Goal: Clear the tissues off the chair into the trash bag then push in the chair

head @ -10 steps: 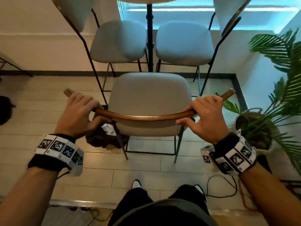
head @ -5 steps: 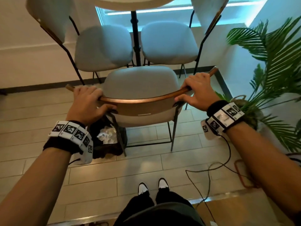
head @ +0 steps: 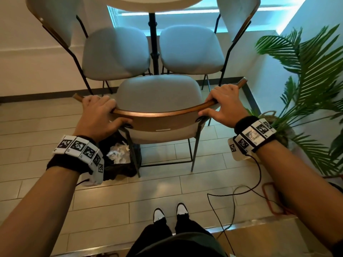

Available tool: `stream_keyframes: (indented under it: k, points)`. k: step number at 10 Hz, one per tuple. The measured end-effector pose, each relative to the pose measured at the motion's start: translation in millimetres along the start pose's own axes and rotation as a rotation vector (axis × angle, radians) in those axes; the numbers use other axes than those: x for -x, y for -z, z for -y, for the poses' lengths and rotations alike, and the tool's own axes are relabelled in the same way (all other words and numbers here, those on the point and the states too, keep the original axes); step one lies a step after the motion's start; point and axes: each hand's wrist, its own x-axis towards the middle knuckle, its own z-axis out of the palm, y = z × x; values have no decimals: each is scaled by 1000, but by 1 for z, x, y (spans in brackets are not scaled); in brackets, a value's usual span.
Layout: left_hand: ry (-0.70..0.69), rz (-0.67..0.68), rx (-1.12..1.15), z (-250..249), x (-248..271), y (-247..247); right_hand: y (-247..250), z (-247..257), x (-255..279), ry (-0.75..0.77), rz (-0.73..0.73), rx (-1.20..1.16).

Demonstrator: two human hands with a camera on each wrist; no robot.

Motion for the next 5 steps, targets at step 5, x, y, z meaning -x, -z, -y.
stream_keyframes:
  k: [5]
  points:
    - [152,-88,152,-9,42,17,65,30,6,-59,-35,-321]
